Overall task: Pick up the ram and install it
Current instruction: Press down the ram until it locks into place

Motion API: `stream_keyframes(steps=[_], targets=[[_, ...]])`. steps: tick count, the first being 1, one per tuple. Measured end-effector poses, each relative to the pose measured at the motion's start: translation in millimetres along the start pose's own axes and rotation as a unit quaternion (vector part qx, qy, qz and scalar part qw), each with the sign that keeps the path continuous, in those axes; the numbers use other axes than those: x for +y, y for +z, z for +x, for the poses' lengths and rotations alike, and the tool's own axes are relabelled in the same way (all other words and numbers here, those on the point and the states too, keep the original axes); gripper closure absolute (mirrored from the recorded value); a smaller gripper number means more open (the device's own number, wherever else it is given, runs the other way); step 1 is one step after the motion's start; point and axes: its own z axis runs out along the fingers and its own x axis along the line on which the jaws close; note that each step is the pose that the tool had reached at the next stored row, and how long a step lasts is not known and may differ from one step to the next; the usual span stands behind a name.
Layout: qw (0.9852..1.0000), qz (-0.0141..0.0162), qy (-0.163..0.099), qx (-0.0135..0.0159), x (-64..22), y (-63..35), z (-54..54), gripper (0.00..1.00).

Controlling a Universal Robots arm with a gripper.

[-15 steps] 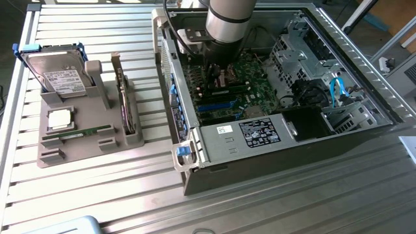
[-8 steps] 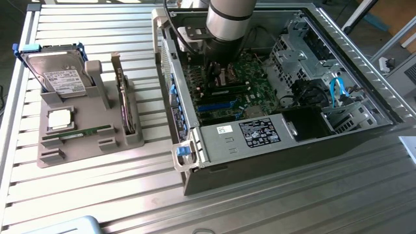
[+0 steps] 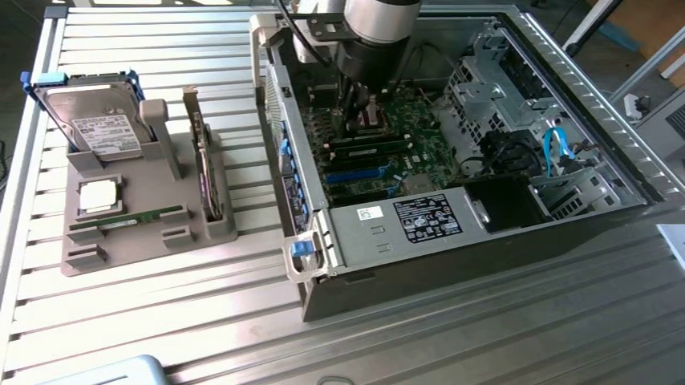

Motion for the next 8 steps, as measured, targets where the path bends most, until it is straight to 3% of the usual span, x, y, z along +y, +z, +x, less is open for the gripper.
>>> stream_keyframes(steps=[3,8], targets=[[1.0,0.0,0.0,0.0,0.0,-8.5,0.0,0.89],[1.0,0.0,0.0,0.0,-3.0,-9.8,-0.1,0.89]])
